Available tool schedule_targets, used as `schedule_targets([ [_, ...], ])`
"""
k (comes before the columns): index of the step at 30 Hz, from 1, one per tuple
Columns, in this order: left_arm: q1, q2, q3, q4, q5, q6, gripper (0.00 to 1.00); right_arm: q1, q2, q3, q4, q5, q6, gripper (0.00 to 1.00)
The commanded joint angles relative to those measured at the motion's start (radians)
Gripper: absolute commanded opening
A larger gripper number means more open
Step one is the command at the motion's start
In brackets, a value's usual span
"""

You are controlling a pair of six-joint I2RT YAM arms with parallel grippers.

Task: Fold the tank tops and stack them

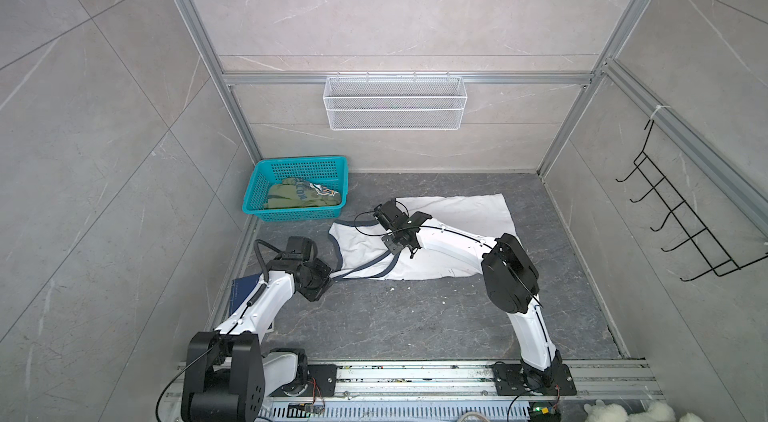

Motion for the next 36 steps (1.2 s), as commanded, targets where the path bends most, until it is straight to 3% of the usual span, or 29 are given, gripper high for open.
schedule_targets([
  [1,0.039,0.045,0.023,0.035,0.069,0.064,0.03,0.000,0.044,0.042,-0.021,0.004,-0.025,0.00],
  [8,0.097,0.105,0.053,0.054,0.084,0.094,0.06,0.000,0.097,0.086,-0.029,0.041,-0.035,0.02],
  [11,0.113,0.116,0.083,0.037,0.066,0.111,0.10,0.000,0.105,0.097,-0.036,0.039,-0.034,0.12],
  [14,0.118,0.128,0.107,0.034,0.058,0.119,0.23,-0.001,0.091,0.090,-0.034,0.045,-0.035,0.29],
  [18,0.119,0.116,0.158,-0.009,-0.003,0.144,0.43,0.000,0.017,0.049,-0.040,0.061,-0.021,0.39],
  [22,0.105,0.056,0.184,-0.051,-0.071,0.179,0.51,-0.001,-0.100,-0.043,-0.038,0.071,0.010,0.45],
  [26,-0.057,-0.050,0.199,-0.102,-0.166,0.197,0.53,-0.003,-0.258,-0.204,0.009,0.071,0.043,0.50],
  [29,-0.281,-0.077,0.217,-0.087,-0.227,0.174,0.53,-0.026,-0.362,-0.324,0.021,0.060,0.096,0.53],
  [31,-0.418,-0.022,0.243,-0.052,-0.223,0.160,0.54,-0.072,-0.426,-0.402,0.028,0.009,0.150,0.54],
  [36,-0.548,0.204,0.286,0.129,-0.125,0.147,0.54,-0.252,-0.513,-0.552,0.074,-0.171,0.252,0.54],
])
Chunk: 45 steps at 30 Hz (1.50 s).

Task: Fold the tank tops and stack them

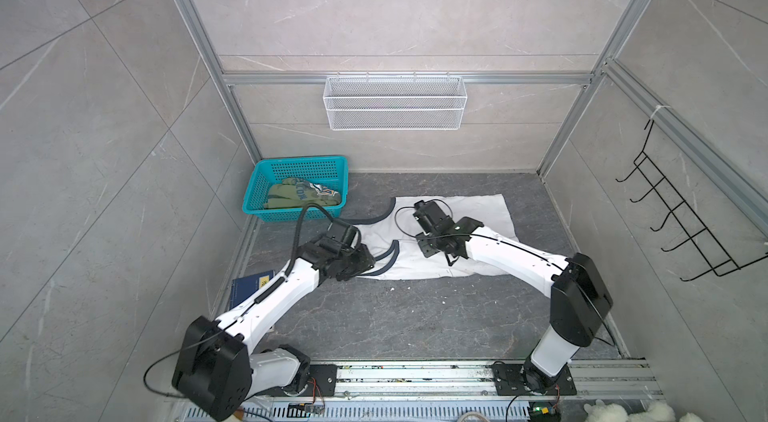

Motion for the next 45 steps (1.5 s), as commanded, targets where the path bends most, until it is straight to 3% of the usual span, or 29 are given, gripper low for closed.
schedule_targets([
  [1,-0.042,0.139,0.047,0.103,0.031,0.001,0.54,-0.127,-0.028,-0.085,0.027,-0.142,0.112,0.54],
  [7,-0.054,0.296,0.107,0.168,0.055,0.046,0.54,-0.302,-0.007,-0.116,0.057,-0.179,0.107,0.54],
  [13,-0.030,0.361,0.067,0.141,0.011,0.040,0.54,-0.402,0.119,-0.084,0.068,-0.236,0.149,0.54],
  [20,0.037,0.302,-0.084,0.178,0.006,0.021,0.54,-0.512,0.171,-0.125,0.087,-0.226,0.216,0.53],
  [23,0.059,0.274,-0.140,0.184,0.006,0.017,0.54,-0.580,0.191,-0.125,0.098,-0.295,0.236,0.51],
  [34,0.071,0.189,-0.285,0.215,0.043,0.000,0.54,-0.662,0.213,-0.093,0.113,-0.358,0.238,0.50],
  [40,0.042,0.091,-0.153,0.066,0.037,0.045,0.55,-0.653,0.066,-0.099,0.086,-0.428,0.198,0.50],
  [45,-0.009,0.137,0.050,0.058,0.046,0.052,0.56,-0.651,-0.074,-0.178,0.077,-0.446,0.206,0.52],
])
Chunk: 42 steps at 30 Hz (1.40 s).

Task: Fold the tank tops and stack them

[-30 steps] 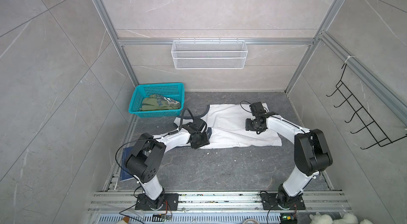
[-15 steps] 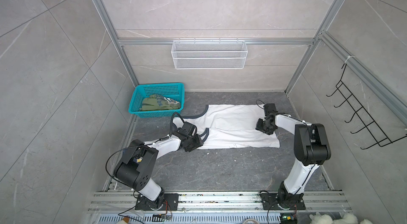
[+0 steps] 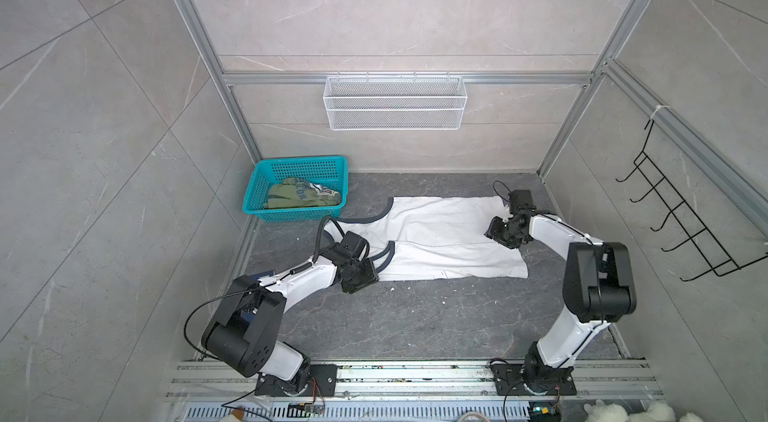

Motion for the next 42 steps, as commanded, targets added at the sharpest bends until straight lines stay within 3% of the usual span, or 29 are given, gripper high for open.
schedule_targets([
  [1,-0.033,0.051,0.149,-0.012,0.013,0.022,0.56,0.000,-0.078,-0.056,-0.027,-0.030,-0.005,0.52],
  [6,-0.036,0.270,0.318,0.123,0.114,-0.002,0.56,-0.029,-0.037,-0.101,0.037,-0.095,0.035,0.53],
  [11,-0.048,0.448,0.497,0.124,0.135,0.021,0.57,-0.037,0.041,-0.090,0.081,-0.133,0.063,0.52],
  [18,-0.035,0.582,0.511,0.101,0.084,0.042,0.57,-0.107,0.129,-0.101,0.106,-0.115,0.116,0.51],
  [27,-0.056,0.448,0.223,0.125,-0.012,0.066,0.57,-0.170,0.120,-0.175,0.135,-0.130,0.160,0.48],
  [33,-0.198,0.346,0.078,0.197,-0.022,-0.046,0.57,-0.273,-0.013,-0.339,0.173,-0.177,0.197,0.48],
  [42,-0.362,0.251,0.035,0.150,-0.077,-0.148,0.57,-0.403,-0.211,-0.467,0.085,-0.165,0.162,0.48],
])
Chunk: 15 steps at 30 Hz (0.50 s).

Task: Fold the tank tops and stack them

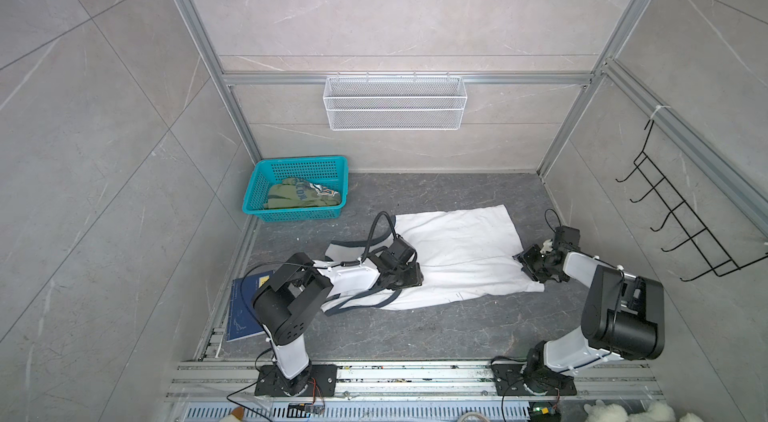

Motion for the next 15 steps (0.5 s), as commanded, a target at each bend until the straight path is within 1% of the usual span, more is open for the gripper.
schedule_targets([
  [1,-0.040,-0.031,-0.050,-0.187,-0.018,-0.066,0.58,-0.039,-0.086,-0.062,-0.122,0.052,-0.008,0.48],
  [3,-0.036,-0.071,-0.057,-0.195,-0.009,-0.074,0.58,-0.047,-0.141,-0.062,-0.135,0.064,-0.015,0.49],
  [4,-0.023,-0.085,-0.039,-0.210,-0.012,-0.059,0.58,-0.047,-0.159,-0.047,-0.148,0.063,-0.021,0.49],
  [6,0.014,-0.093,0.049,-0.273,-0.027,-0.003,0.58,-0.041,-0.189,-0.009,-0.156,0.054,-0.022,0.48],
  [8,0.065,-0.069,0.170,-0.339,-0.049,0.066,0.58,0.002,-0.214,0.037,-0.153,0.093,-0.021,0.49],
  [9,0.097,-0.042,0.240,-0.366,-0.066,0.099,0.59,0.036,-0.217,0.066,-0.152,0.125,-0.019,0.49],
  [11,0.159,0.026,0.374,-0.415,-0.087,0.143,0.59,0.101,-0.186,0.134,-0.140,0.130,-0.020,0.51],
  [13,0.219,0.118,0.517,-0.458,-0.111,0.182,0.59,0.161,-0.120,0.213,-0.124,0.141,-0.017,0.53],
  [15,0.256,0.202,0.642,-0.493,-0.136,0.221,0.59,0.193,-0.038,0.288,-0.120,0.145,-0.025,0.56],
])
